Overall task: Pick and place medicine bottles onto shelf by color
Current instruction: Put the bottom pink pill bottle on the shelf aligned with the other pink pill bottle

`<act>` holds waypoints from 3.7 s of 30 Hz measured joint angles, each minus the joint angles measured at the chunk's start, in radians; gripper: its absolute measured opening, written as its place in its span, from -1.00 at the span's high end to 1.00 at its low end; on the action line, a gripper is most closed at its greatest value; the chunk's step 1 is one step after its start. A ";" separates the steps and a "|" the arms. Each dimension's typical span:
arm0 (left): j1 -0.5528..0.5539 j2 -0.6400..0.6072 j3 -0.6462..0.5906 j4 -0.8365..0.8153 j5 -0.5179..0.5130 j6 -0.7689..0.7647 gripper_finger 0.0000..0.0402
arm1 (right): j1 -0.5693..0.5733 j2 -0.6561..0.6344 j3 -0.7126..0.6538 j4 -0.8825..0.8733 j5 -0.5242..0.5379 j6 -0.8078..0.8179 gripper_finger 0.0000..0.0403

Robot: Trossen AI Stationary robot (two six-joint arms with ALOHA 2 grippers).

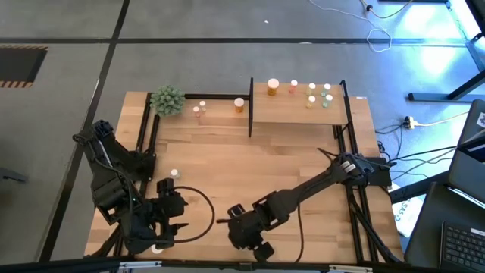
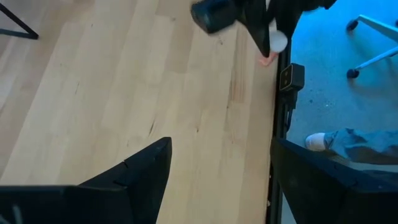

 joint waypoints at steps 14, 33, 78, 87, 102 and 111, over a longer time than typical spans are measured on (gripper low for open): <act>-0.001 0.000 0.000 -0.003 0.000 0.052 -0.34 | 0.000 -0.018 0.257 -0.220 0.230 0.239 0.38; 0.024 -0.012 0.004 0.004 -0.114 0.104 -0.34 | -0.060 -0.166 0.259 -0.410 0.458 0.452 0.38; 0.928 -0.004 0.219 0.113 0.155 0.843 -0.34 | -0.739 -0.782 -0.362 -0.455 0.645 0.634 0.38; 1.030 -0.006 0.219 0.113 0.246 0.972 -0.34 | -0.851 -0.769 -0.526 -0.262 0.621 0.709 0.38; 1.091 -0.006 0.219 0.112 0.316 1.020 -0.34 | -0.933 -0.768 -0.739 -0.072 0.624 0.716 0.38; 1.096 -0.006 0.219 0.112 0.316 1.021 -0.34 | -0.952 -0.769 -0.791 -0.053 0.656 0.758 0.38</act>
